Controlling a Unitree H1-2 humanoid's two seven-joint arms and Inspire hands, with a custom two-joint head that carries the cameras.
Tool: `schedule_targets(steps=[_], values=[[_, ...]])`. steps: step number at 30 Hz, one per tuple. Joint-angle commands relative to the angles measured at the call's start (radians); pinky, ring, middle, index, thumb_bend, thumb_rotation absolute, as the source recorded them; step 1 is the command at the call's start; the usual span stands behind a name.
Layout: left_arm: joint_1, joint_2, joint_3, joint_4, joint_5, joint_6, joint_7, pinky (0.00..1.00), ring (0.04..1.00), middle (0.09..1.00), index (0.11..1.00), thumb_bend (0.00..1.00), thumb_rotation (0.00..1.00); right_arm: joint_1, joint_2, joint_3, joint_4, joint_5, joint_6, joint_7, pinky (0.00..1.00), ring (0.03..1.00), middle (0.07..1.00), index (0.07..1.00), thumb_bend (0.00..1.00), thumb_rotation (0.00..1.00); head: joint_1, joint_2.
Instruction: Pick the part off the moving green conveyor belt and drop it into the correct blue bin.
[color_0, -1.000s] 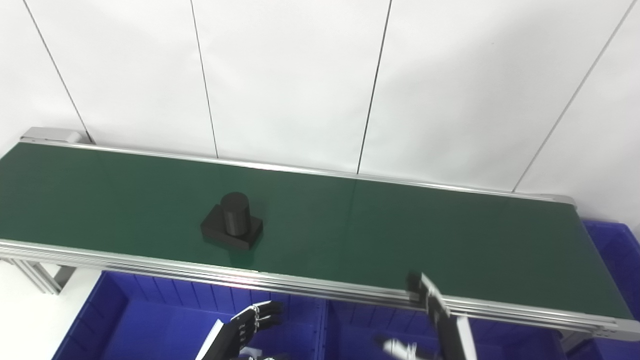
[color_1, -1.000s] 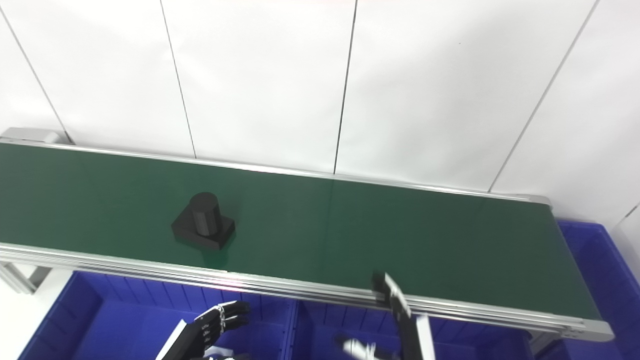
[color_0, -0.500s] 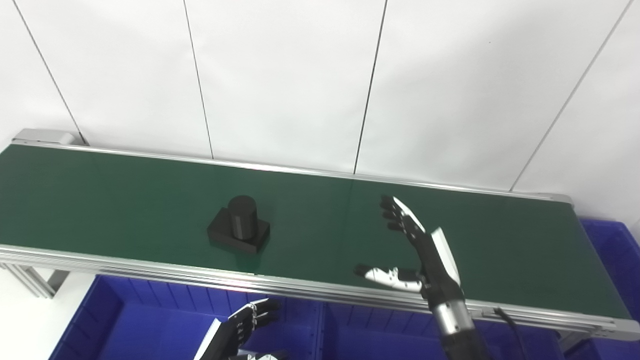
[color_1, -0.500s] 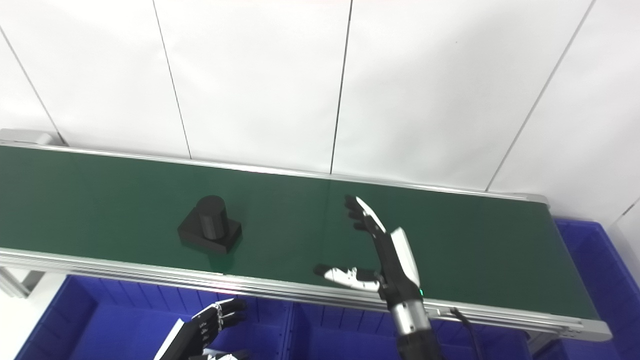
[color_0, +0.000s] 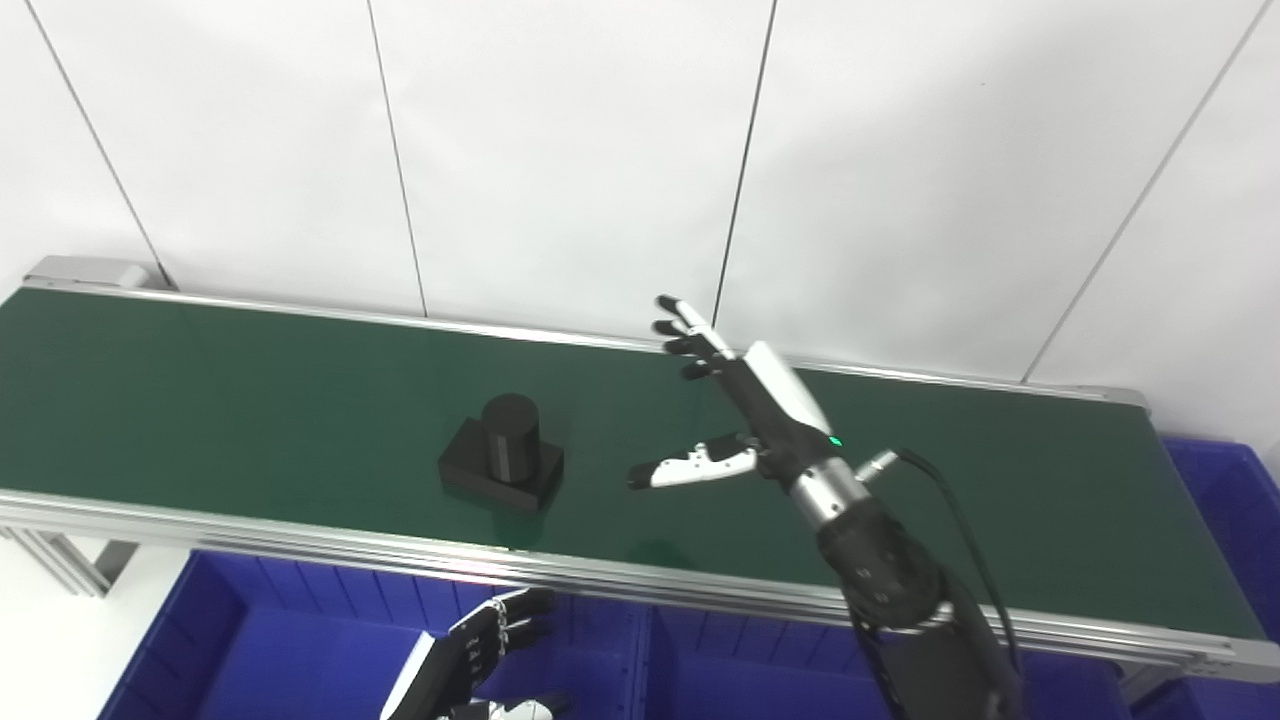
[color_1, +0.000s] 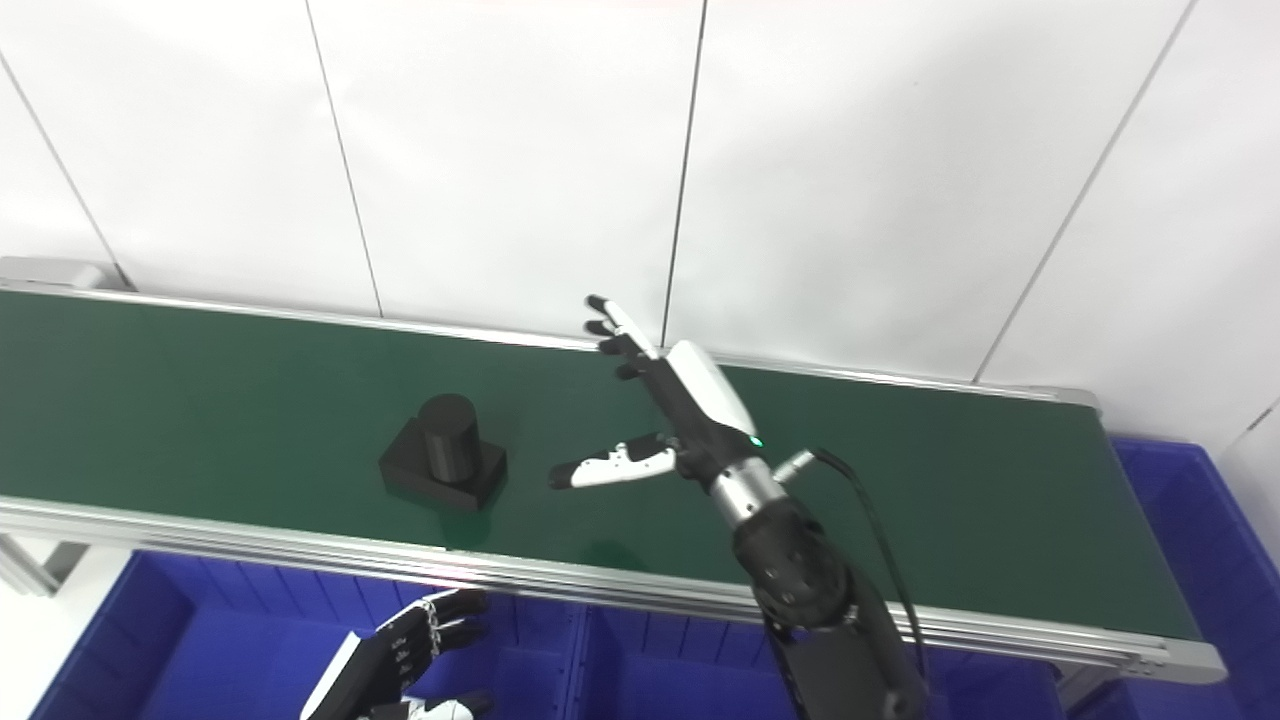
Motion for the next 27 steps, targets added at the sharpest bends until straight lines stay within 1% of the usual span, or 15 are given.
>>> schedule_targets(steps=[1,3,6,9,10,11,13,16,17,20,21,27], values=[[-0.001,0.005,0.005,-0.025,0.005,-0.011,0.01,0.8,0.746,0.802,0.76,0.59,0.0,-0.076,0.029,0.003,0.053,0.01,-0.005,-0.001,0.78,0.924,0.952,1.0,0.92,0.31,0.0,0.0],[0.003,0.004,0.006,-0.03,0.005,-0.006,0.012,0.81,0.744,0.801,0.757,0.59,0.0,-0.107,0.047,0.01,0.124,0.003,-0.025,-0.01,0.81,0.933,0.955,1.0,0.93,0.34,0.005,-0.001],[0.008,0.002,0.004,-0.037,0.004,0.0,0.009,0.82,0.749,0.804,0.756,0.59,0.0,-0.138,0.068,0.019,0.195,-0.009,-0.045,-0.027,0.82,0.935,0.957,1.0,0.94,0.39,0.002,-0.002],[0.008,0.0,0.001,-0.042,0.006,-0.002,0.007,0.83,0.752,0.802,0.758,0.59,0.0,-0.165,0.096,0.023,0.246,-0.008,-0.042,-0.04,0.86,0.949,0.964,1.0,0.94,0.41,0.003,0.0],[0.008,0.0,0.0,-0.043,0.008,-0.002,0.009,0.82,0.75,0.8,0.757,0.6,0.0,-0.171,0.105,0.024,0.257,-0.005,-0.039,-0.041,0.94,0.972,0.973,1.0,0.94,0.41,0.003,0.0],[0.008,-0.002,0.0,-0.044,0.002,-0.001,0.006,0.82,0.749,0.799,0.757,0.6,0.0,-0.18,0.114,0.027,0.273,-0.006,-0.041,-0.046,0.97,0.98,0.976,1.0,0.94,0.4,0.007,0.004],[0.009,-0.003,-0.003,-0.041,-0.01,-0.003,-0.002,0.82,0.749,0.802,0.76,0.59,0.0,-0.2,0.126,0.038,0.31,-0.02,-0.051,-0.061,0.99,0.996,0.982,1.0,0.95,0.43,0.009,0.008],[0.014,-0.007,-0.006,-0.043,-0.02,-0.004,-0.007,0.8,0.742,0.799,0.757,0.59,0.0,-0.227,0.139,0.047,0.371,-0.026,-0.066,-0.077,1.0,1.0,0.977,1.0,0.96,0.42,0.014,0.011],[0.018,-0.009,-0.008,-0.046,-0.019,-0.004,-0.006,0.8,0.739,0.797,0.756,0.59,0.0,-0.231,0.141,0.048,0.381,-0.024,-0.072,-0.079,1.0,1.0,0.977,1.0,0.96,0.41,0.019,0.012],[0.034,-0.016,-0.008,-0.062,-0.006,0.007,0.008,0.79,0.736,0.79,0.75,0.59,0.0,-0.256,0.159,0.043,0.459,-0.008,-0.103,-0.09,1.0,0.989,0.979,1.0,0.96,0.38,0.027,0.016],[0.037,-0.016,-0.008,-0.065,-0.003,0.008,0.011,0.8,0.742,0.791,0.752,0.59,0.0,-0.262,0.163,0.042,0.479,-0.005,-0.111,-0.093,1.0,0.988,0.981,1.0,0.97,0.37,0.027,0.016],[0.051,-0.017,-0.015,-0.053,-0.008,-0.011,0.004,0.8,0.745,0.802,0.754,0.59,0.0,-0.271,0.18,0.052,0.539,-0.016,-0.148,-0.118,1.0,0.984,0.967,1.0,0.97,0.37,0.044,0.021]])
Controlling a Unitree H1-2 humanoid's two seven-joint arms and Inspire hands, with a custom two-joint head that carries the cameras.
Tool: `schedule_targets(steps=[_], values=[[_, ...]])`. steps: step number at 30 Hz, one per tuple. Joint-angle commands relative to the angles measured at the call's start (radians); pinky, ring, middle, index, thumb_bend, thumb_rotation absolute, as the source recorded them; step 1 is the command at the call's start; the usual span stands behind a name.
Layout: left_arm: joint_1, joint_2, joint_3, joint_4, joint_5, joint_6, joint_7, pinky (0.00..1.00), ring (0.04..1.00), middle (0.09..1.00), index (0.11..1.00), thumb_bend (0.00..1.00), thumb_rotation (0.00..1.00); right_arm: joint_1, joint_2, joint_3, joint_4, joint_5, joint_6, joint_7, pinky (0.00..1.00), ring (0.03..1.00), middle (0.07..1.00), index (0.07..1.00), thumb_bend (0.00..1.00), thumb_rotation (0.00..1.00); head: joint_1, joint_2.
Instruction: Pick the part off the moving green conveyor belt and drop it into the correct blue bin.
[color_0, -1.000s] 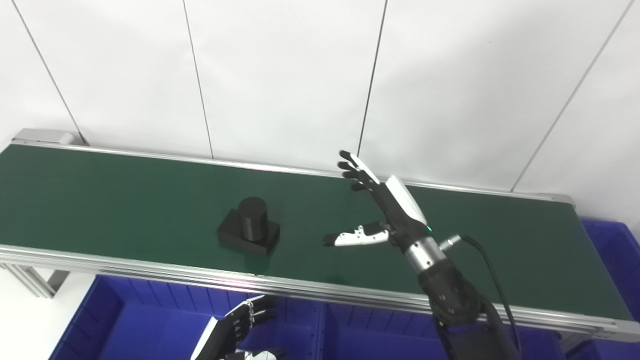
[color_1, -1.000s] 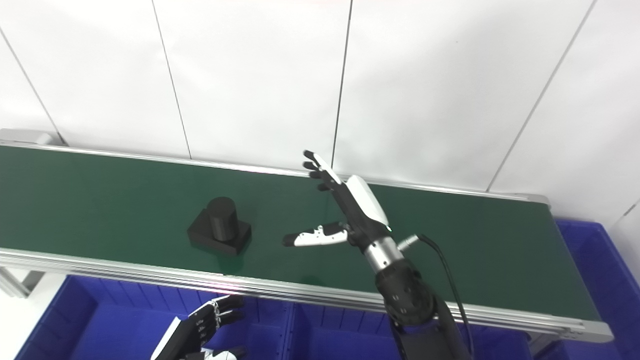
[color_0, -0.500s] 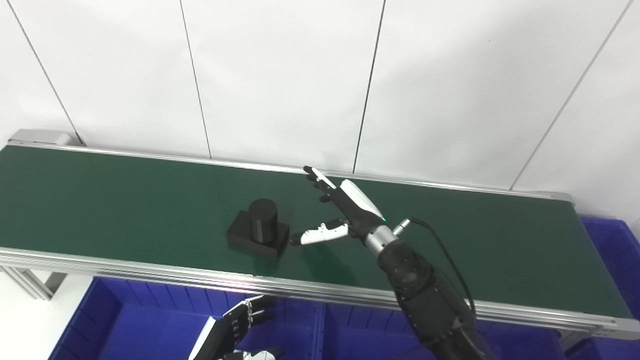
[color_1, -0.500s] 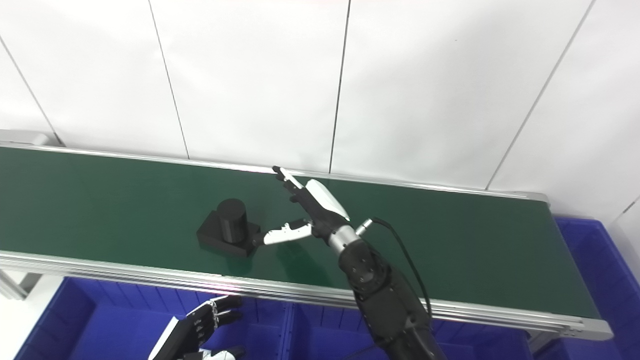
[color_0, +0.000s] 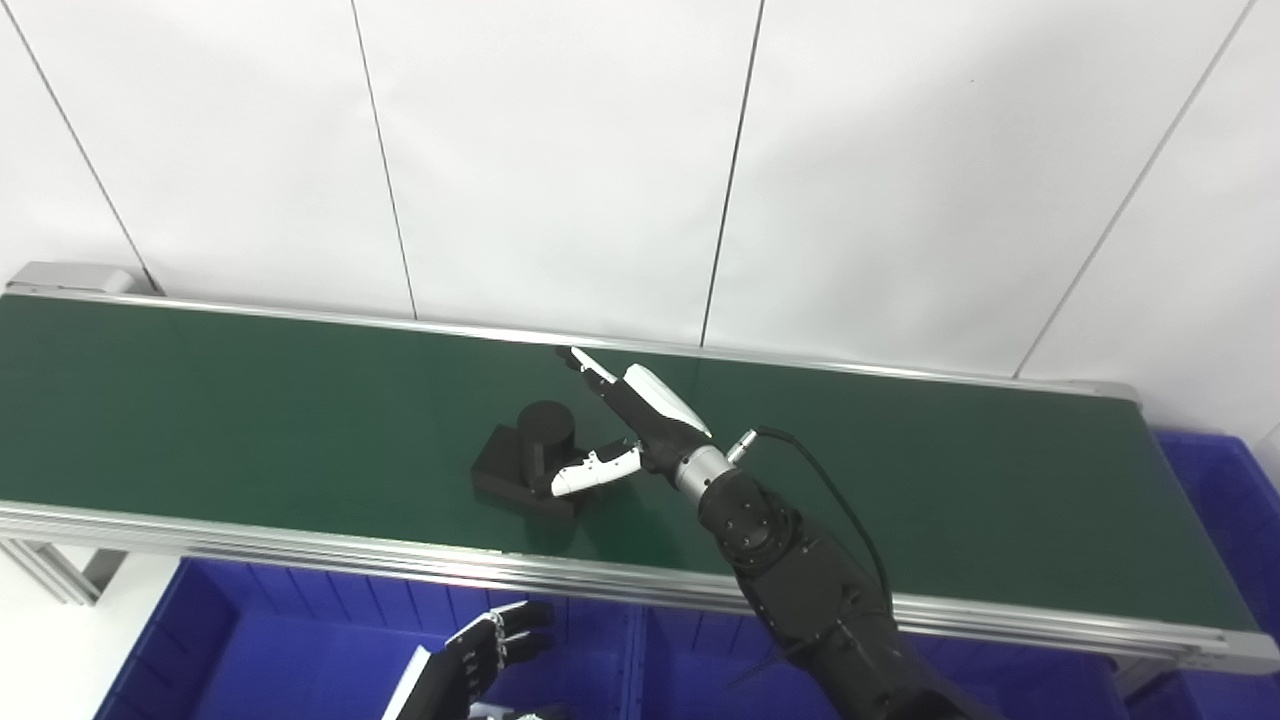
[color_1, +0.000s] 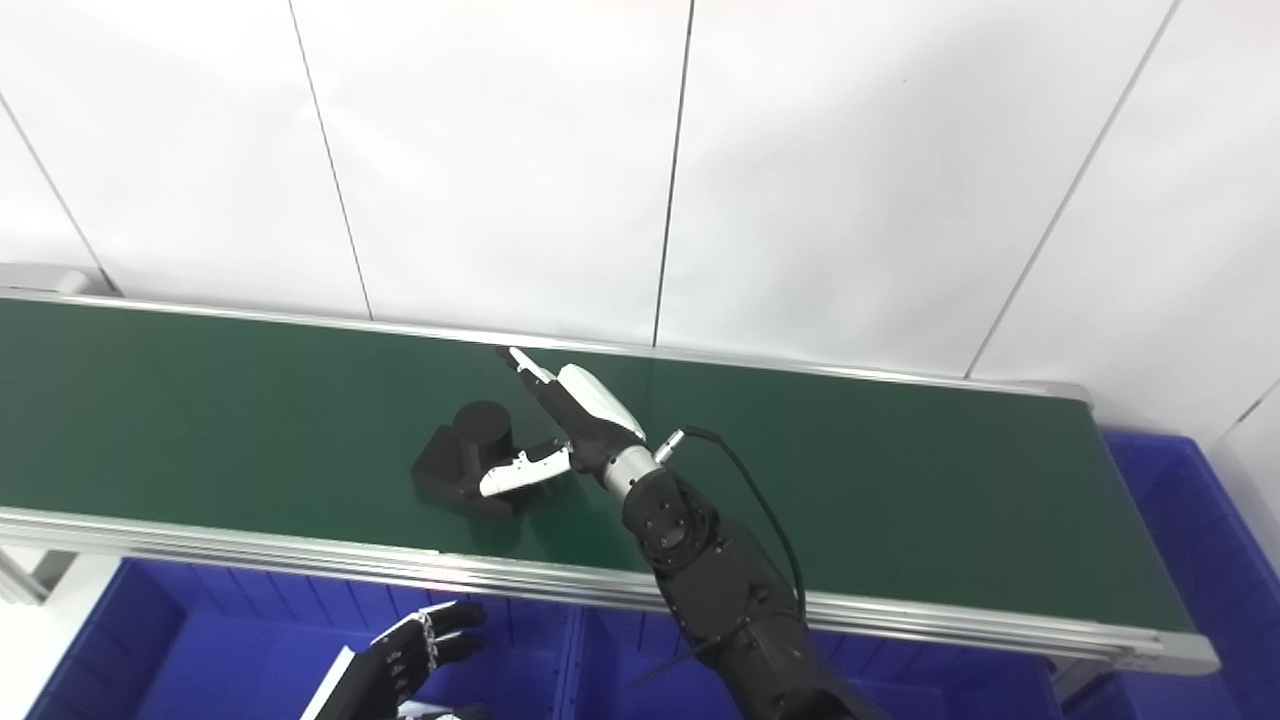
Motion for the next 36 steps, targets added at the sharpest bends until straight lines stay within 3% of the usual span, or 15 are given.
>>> schedule_targets(steps=[1,6,9,15,16,17,19,20,23,26,31,36], values=[[-0.002,-0.007,-0.001,-0.017,-0.006,-0.03,0.003,0.79,0.745,0.803,0.756,0.59,0.0,-0.063,0.026,0.002,-0.004,0.0,-0.069,-0.035,1.0,0.971,0.945,1.0,0.97,0.35,0.004,-0.002],[0.003,-0.017,0.002,-0.017,-0.01,-0.033,0.008,0.75,0.718,0.795,0.758,0.58,0.0,-0.076,0.041,-0.005,0.06,0.008,-0.093,-0.069,0.96,0.898,0.859,0.927,0.95,0.3,0.022,0.0],[0.006,-0.023,0.004,-0.02,-0.002,-0.033,0.014,0.79,0.747,0.812,0.763,0.58,0.0,-0.081,0.046,-0.014,0.091,0.018,-0.106,-0.082,0.72,0.798,0.809,0.841,0.93,0.2,0.028,0.002],[0.012,-0.027,0.003,-0.03,0.013,-0.024,0.026,0.79,0.754,0.811,0.763,0.58,0.0,-0.068,0.062,-0.052,0.146,0.059,-0.151,-0.106,0.56,0.657,0.716,0.74,0.89,0.04,0.035,-0.002],[0.014,-0.028,0.002,-0.031,0.013,-0.022,0.026,0.79,0.755,0.81,0.763,0.57,0.0,-0.067,0.066,-0.055,0.162,0.06,-0.163,-0.119,0.45,0.532,0.626,0.639,0.86,0.02,0.035,-0.002],[0.015,-0.028,0.002,-0.033,0.012,-0.02,0.026,0.8,0.756,0.808,0.763,0.56,0.0,-0.068,0.07,-0.058,0.178,0.062,-0.176,-0.13,0.4,0.471,0.58,0.581,0.85,0.01,0.035,-0.002],[0.018,-0.028,0.0,-0.036,0.007,-0.021,0.023,0.81,0.757,0.811,0.764,0.56,0.0,-0.067,0.075,-0.066,0.202,0.071,-0.201,-0.148,0.34,0.373,0.497,0.47,0.82,0.0,0.04,0.002],[0.02,-0.029,-0.001,-0.038,0.004,-0.022,0.022,0.81,0.757,0.812,0.764,0.56,0.0,-0.065,0.077,-0.069,0.207,0.073,-0.209,-0.16,0.34,0.363,0.489,0.461,0.82,0.0,0.041,0.004],[0.024,-0.029,-0.001,-0.041,0.003,-0.023,0.022,0.82,0.758,0.815,0.767,0.55,0.0,-0.061,0.079,-0.062,0.22,0.047,-0.229,-0.237,0.33,0.3,0.414,0.387,0.77,0.0,0.041,0.01],[0.026,-0.029,-0.002,-0.046,0.005,-0.023,0.023,0.82,0.762,0.814,0.767,0.56,0.0,-0.048,0.079,-0.046,0.218,0.023,-0.242,-0.33,0.23,0.224,0.281,0.273,0.69,0.0,0.042,0.012],[0.024,-0.03,-0.002,-0.05,0.005,-0.031,0.023,0.83,0.76,0.805,0.765,0.57,0.0,-0.027,0.079,-0.005,0.204,0.001,-0.245,-0.483,0.09,0.115,0.145,0.146,0.59,0.0,0.042,0.005],[0.016,-0.027,0.001,-0.031,0.006,-0.03,0.025,0.84,0.746,0.793,0.758,0.57,0.0,0.001,0.068,0.049,0.148,0.006,-0.245,-0.569,0.04,0.067,0.093,0.096,0.59,0.0,0.039,-0.002]])
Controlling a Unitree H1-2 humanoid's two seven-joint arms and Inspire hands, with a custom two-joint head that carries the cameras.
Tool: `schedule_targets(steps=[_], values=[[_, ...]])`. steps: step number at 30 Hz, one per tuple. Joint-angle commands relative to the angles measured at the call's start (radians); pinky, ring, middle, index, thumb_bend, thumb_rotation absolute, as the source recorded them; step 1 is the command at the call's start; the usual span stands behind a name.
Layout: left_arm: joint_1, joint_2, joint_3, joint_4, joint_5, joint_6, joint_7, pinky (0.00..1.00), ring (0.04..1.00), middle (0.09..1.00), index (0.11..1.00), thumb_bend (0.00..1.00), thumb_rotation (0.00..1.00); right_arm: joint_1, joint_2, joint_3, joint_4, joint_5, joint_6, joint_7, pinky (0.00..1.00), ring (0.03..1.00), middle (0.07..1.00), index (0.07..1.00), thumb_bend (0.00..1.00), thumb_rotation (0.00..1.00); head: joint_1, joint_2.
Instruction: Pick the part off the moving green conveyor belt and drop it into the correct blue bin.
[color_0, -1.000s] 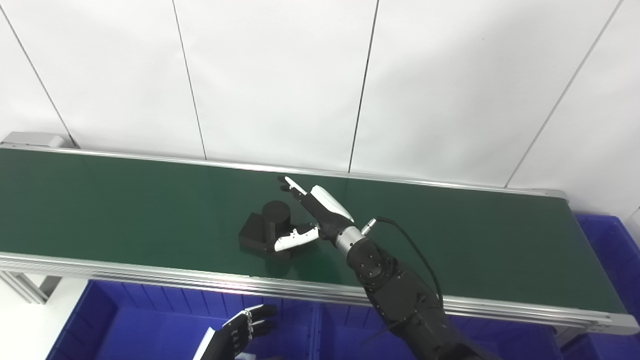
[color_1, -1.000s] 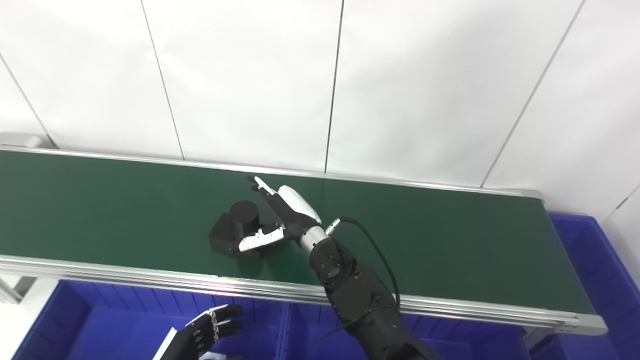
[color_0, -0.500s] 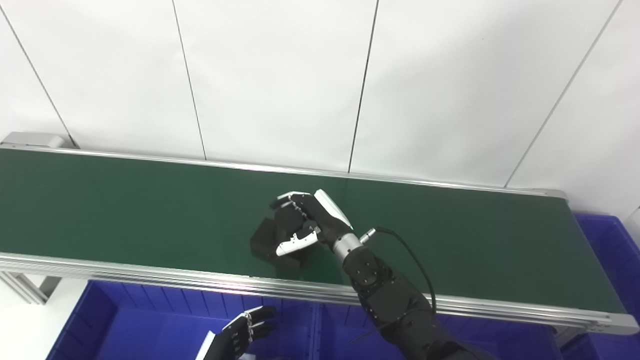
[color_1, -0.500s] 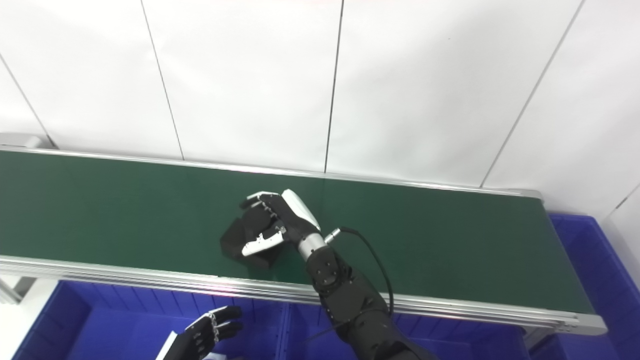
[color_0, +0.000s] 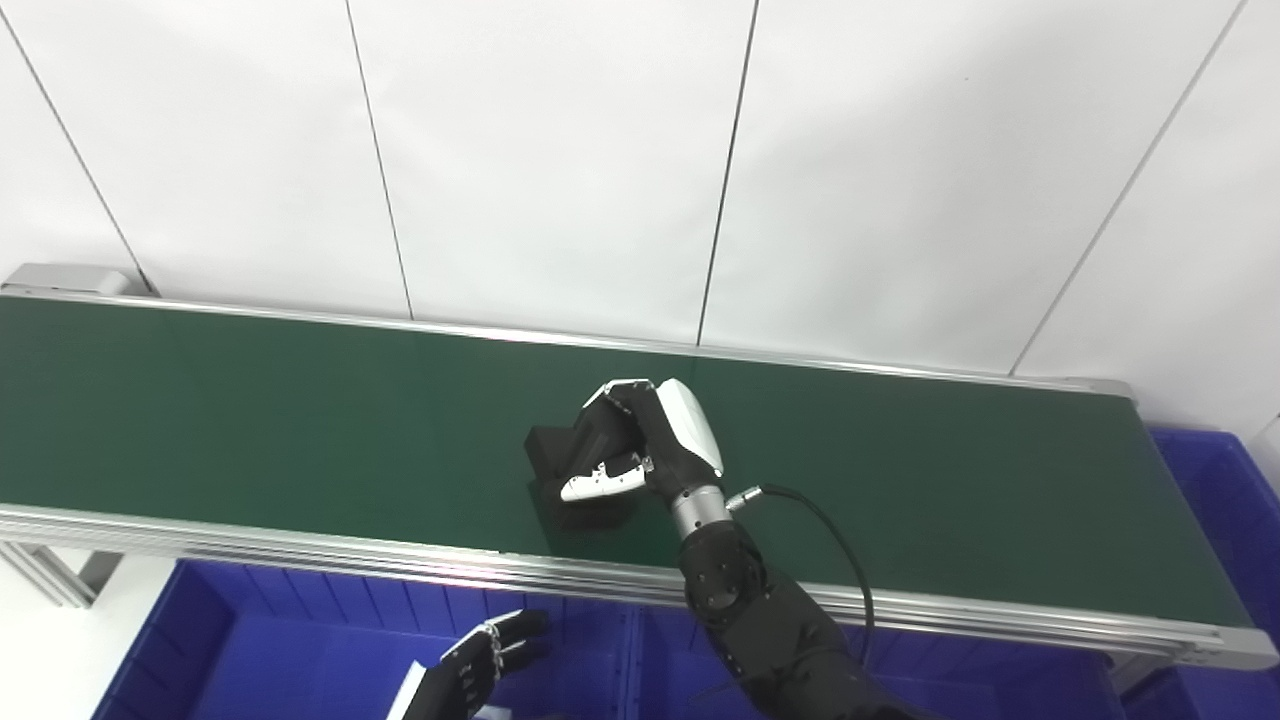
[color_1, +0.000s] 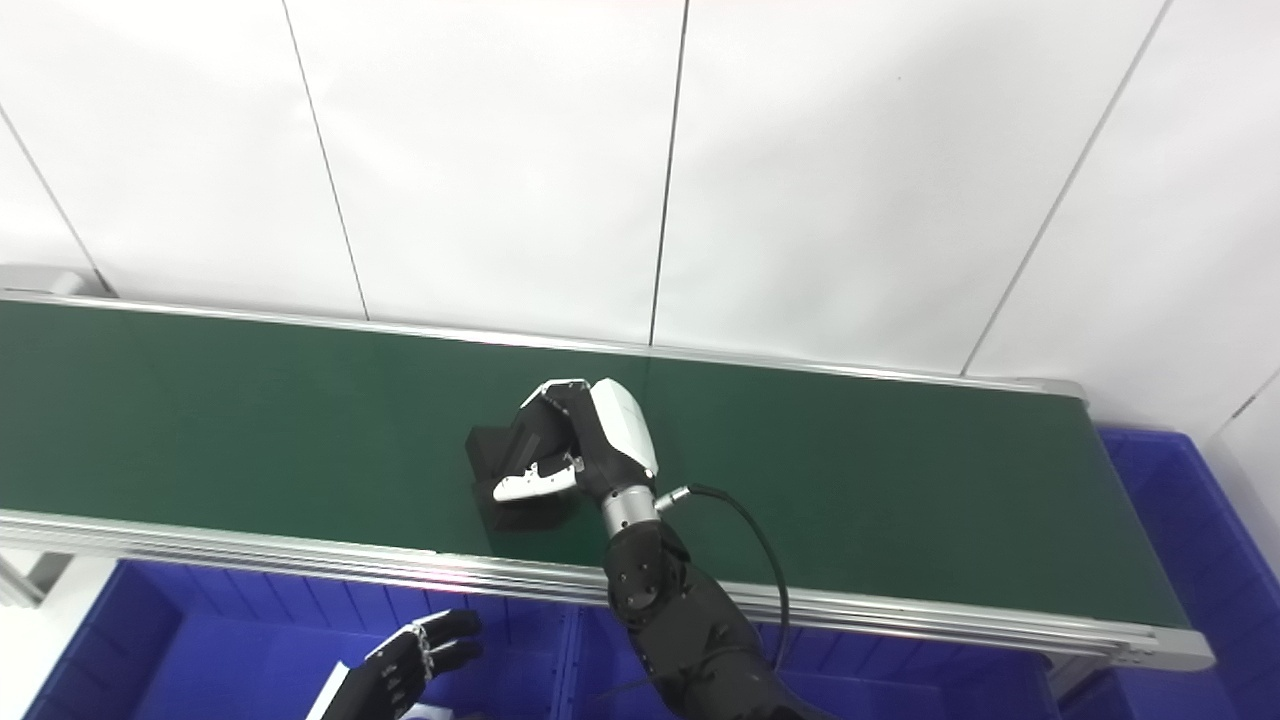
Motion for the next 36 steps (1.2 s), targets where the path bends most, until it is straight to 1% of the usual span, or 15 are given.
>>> schedule_targets(steps=[1,3,8,11,14,15,17,21,23,25,27,28,29,31,36], values=[[-0.013,0.002,0.003,-0.002,-0.006,-0.032,0.002,0.85,0.745,0.795,0.76,0.57,0.0,-0.027,0.001,0.019,-0.057,0.008,-0.054,-0.051,0.04,0.071,0.096,0.098,0.6,0.0,-0.003,-0.002],[-0.018,0.004,0.004,0.007,-0.016,-0.035,-0.004,0.87,0.746,0.803,0.762,0.56,0.0,-0.017,-0.007,0.031,-0.081,0.017,-0.054,-0.065,0.05,0.08,0.105,0.106,0.62,0.0,-0.009,-0.001],[-0.03,0.009,0.009,0.015,-0.021,-0.028,-0.006,0.87,0.744,0.803,0.758,0.56,0.0,0.019,-0.037,0.055,-0.175,0.016,-0.054,-0.099,0.06,0.083,0.11,0.11,0.64,0.0,-0.024,-0.002],[-0.045,0.013,0.012,0.034,-0.007,-0.041,-0.001,0.86,0.741,0.796,0.757,0.57,0.0,0.064,-0.065,0.055,-0.289,0.003,-0.053,-0.115,0.06,0.084,0.114,0.114,0.61,0.0,-0.036,-0.006],[-0.053,0.016,0.015,0.039,-0.006,-0.038,-0.001,0.85,0.74,0.788,0.759,0.58,0.0,0.117,-0.093,0.052,-0.423,-0.002,-0.053,-0.111,0.05,0.081,0.11,0.107,0.59,0.0,-0.05,-0.009],[-0.054,0.016,0.015,0.039,-0.006,-0.037,-0.001,0.85,0.739,0.785,0.757,0.58,0.0,0.129,-0.098,0.05,-0.452,-0.005,-0.053,-0.107,0.05,0.081,0.109,0.105,0.58,0.0,-0.05,-0.009],[-0.058,0.017,0.016,0.04,-0.009,-0.037,-0.004,0.83,0.735,0.78,0.756,0.58,0.0,0.179,-0.114,0.032,-0.555,-0.013,-0.052,-0.076,0.06,0.085,0.112,0.104,0.58,0.0,-0.063,-0.007],[-0.058,0.027,0.015,0.03,-0.021,-0.025,-0.017,0.82,0.733,0.782,0.763,0.58,0.0,0.308,-0.141,-0.007,-0.793,-0.06,-0.003,-0.027,0.05,0.082,0.113,0.11,0.57,0.0,-0.095,0.002],[-0.059,0.031,0.016,0.027,-0.024,-0.024,-0.022,0.81,0.736,0.785,0.764,0.57,0.0,0.366,-0.147,-0.027,-0.89,-0.056,0.027,0.018,0.05,0.08,0.11,0.109,0.57,0.0,-0.103,0.006],[-0.059,0.035,0.018,0.024,-0.026,-0.022,-0.023,0.8,0.732,0.784,0.761,0.58,0.0,0.434,-0.161,-0.042,-0.971,-0.06,0.037,0.054,0.05,0.083,0.112,0.109,0.58,0.0,-0.114,0.011],[-0.058,0.036,0.019,0.021,-0.03,-0.02,-0.024,0.81,0.731,0.782,0.757,0.59,0.0,0.464,-0.161,-0.056,-1.002,-0.068,0.038,0.076,0.06,0.088,0.116,0.112,0.59,0.0,-0.117,0.012],[-0.058,0.038,0.019,0.019,-0.036,-0.019,-0.029,0.82,0.734,0.785,0.758,0.58,0.0,0.503,-0.172,-0.06,-1.028,-0.072,0.034,0.088,0.06,0.095,0.122,0.115,0.6,0.0,-0.133,0.019],[-0.057,0.039,0.019,0.018,-0.041,-0.018,-0.032,0.83,0.737,0.787,0.759,0.58,0.0,0.532,-0.179,-0.064,-1.046,-0.075,0.031,0.098,0.07,0.1,0.127,0.117,0.6,0.0,-0.133,0.019],[-0.052,0.04,0.017,0.004,-0.048,-0.006,-0.036,0.85,0.741,0.79,0.759,0.57,0.0,0.606,-0.186,-0.076,-1.086,-0.082,0.031,0.11,0.07,0.102,0.127,0.115,0.6,0.0,-0.149,0.04],[-0.041,0.044,0.004,-0.021,-0.047,0.007,-0.043,0.84,0.744,0.785,0.755,0.57,0.0,0.736,-0.186,-0.123,-1.123,-0.064,0.049,0.129,0.07,0.103,0.129,0.117,0.61,0.0,-0.165,0.077]])
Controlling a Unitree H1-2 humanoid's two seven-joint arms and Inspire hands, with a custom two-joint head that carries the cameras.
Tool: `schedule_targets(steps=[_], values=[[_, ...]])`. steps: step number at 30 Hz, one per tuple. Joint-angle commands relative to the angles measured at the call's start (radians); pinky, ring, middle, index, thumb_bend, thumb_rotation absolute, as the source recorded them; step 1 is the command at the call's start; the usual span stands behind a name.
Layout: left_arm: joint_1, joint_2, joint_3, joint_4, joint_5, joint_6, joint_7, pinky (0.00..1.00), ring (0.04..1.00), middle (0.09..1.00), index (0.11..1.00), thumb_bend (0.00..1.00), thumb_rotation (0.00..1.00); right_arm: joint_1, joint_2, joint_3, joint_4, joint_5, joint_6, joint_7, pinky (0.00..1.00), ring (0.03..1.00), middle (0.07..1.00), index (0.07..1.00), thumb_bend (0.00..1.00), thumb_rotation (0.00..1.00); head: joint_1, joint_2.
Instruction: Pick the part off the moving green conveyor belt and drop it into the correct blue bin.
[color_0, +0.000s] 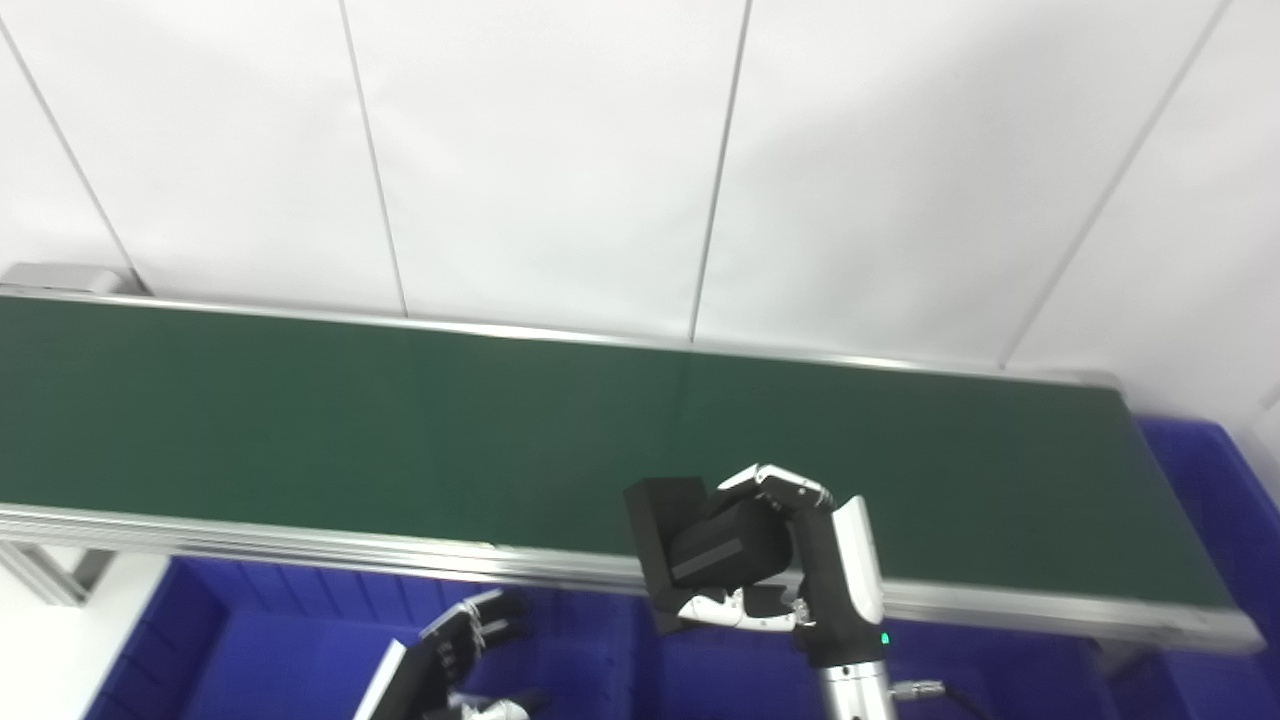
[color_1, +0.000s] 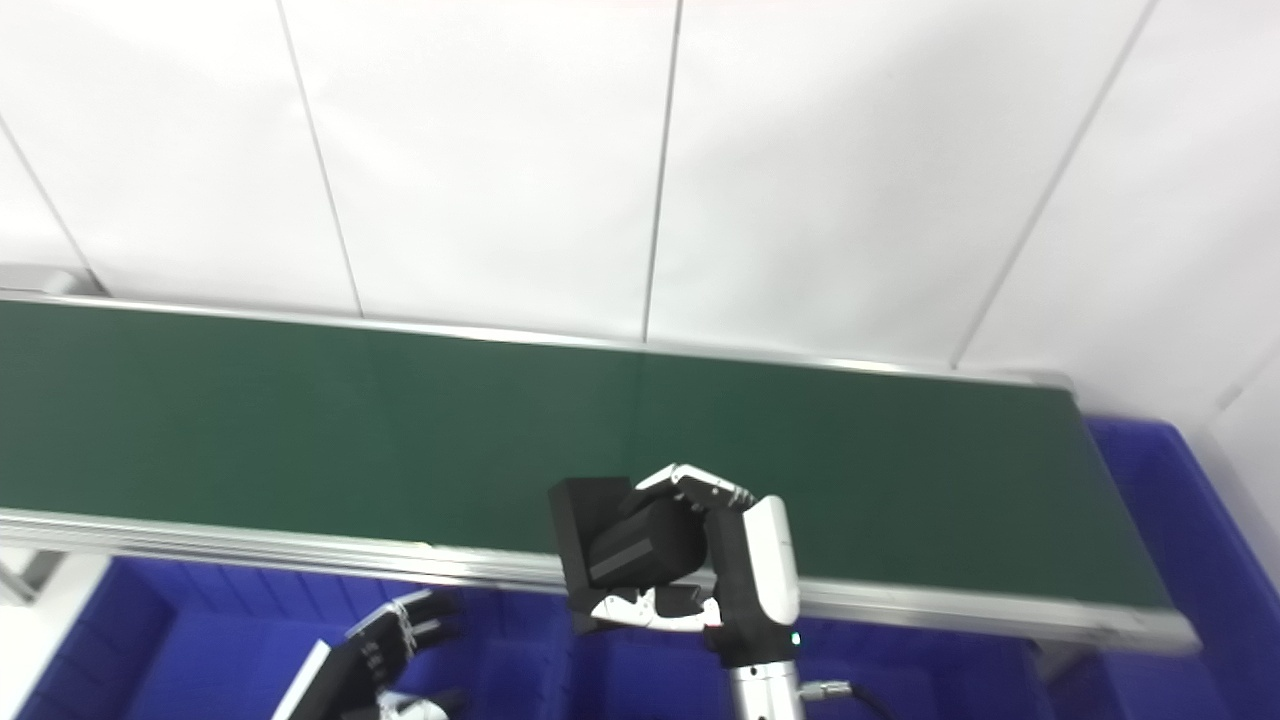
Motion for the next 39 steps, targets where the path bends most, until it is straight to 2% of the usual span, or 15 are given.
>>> schedule_targets(steps=[1,8,9,14,20,26,28,29,30,31,32,35,39], values=[[-0.001,0.005,-0.003,-0.041,0.003,-0.005,-0.007,0.84,0.743,0.785,0.755,0.57,0.0,0.018,0.005,-0.025,-0.046,0.028,0.008,0.011,0.07,0.103,0.129,0.117,0.61,0.0,0.003,0.016],[0.012,0.008,-0.004,-0.073,-0.004,0.016,-0.005,0.82,0.718,0.765,0.745,0.61,0.0,0.12,-0.004,-0.088,-0.007,0.068,-0.026,0.029,0.06,0.095,0.121,0.116,0.57,0.0,0.003,0.052],[0.015,0.011,-0.004,-0.08,-0.006,0.02,-0.006,0.82,0.719,0.767,0.745,0.61,0.0,0.136,-0.002,-0.093,-0.001,0.067,-0.029,0.027,0.06,0.094,0.121,0.117,0.57,0.0,-0.007,0.066],[0.018,0.022,0.0,-0.094,-0.013,0.027,-0.011,0.8,0.726,0.776,0.743,0.6,0.0,0.187,0.005,-0.112,0.047,0.041,-0.042,0.001,0.07,0.099,0.123,0.12,0.58,0.0,-0.022,0.087],[0.015,0.027,0.005,-0.094,-0.034,0.031,-0.017,0.8,0.722,0.762,0.736,0.62,0.0,0.204,0.02,-0.15,0.083,0.041,-0.021,-0.012,0.07,0.101,0.124,0.124,0.59,0.0,-0.035,0.103],[0.012,0.03,0.003,-0.097,-0.043,0.035,-0.024,0.8,0.717,0.765,0.74,0.62,0.0,0.183,0.048,-0.21,0.129,0.053,-0.007,-0.056,0.09,0.122,0.149,0.144,0.6,0.0,-0.034,0.108],[0.012,0.03,0.003,-0.097,-0.045,0.036,-0.025,0.81,0.721,0.77,0.745,0.61,0.0,0.175,0.055,-0.226,0.135,0.08,-0.011,-0.049,0.11,0.146,0.18,0.171,0.6,0.0,-0.033,0.108],[0.012,0.03,0.003,-0.097,-0.044,0.037,-0.024,0.81,0.718,0.769,0.745,0.61,0.0,0.173,0.055,-0.229,0.131,0.079,-0.014,-0.047,0.15,0.184,0.231,0.218,0.61,0.0,-0.033,0.108],[0.012,0.029,0.004,-0.097,-0.044,0.038,-0.022,0.8,0.716,0.767,0.744,0.62,0.0,0.172,0.054,-0.23,0.128,0.076,-0.015,-0.047,0.2,0.236,0.349,0.283,0.59,0.0,-0.033,0.108],[0.012,0.028,0.004,-0.096,-0.041,0.039,-0.019,0.8,0.715,0.767,0.743,0.62,0.0,0.173,0.055,-0.231,0.122,0.071,-0.017,-0.047,0.23,0.263,0.409,0.317,0.57,0.0,-0.029,0.107],[0.012,0.028,0.005,-0.096,-0.039,0.04,-0.018,0.79,0.714,0.765,0.741,0.62,0.0,0.173,0.055,-0.231,0.118,0.068,-0.018,-0.048,0.28,0.321,0.446,0.421,0.55,0.0,-0.03,0.106],[0.012,0.029,0.003,-0.096,-0.043,0.046,-0.021,0.8,0.72,0.768,0.743,0.62,0.0,0.171,0.064,-0.238,0.115,0.068,-0.037,-0.067,0.36,0.414,0.489,0.506,0.52,0.0,-0.03,0.105],[0.009,0.028,0.001,-0.09,-0.038,0.04,-0.022,0.81,0.722,0.769,0.741,0.61,0.0,0.171,0.074,-0.247,0.104,0.062,-0.05,-0.089,0.43,0.444,0.513,0.51,0.51,0.0,-0.03,0.098]])
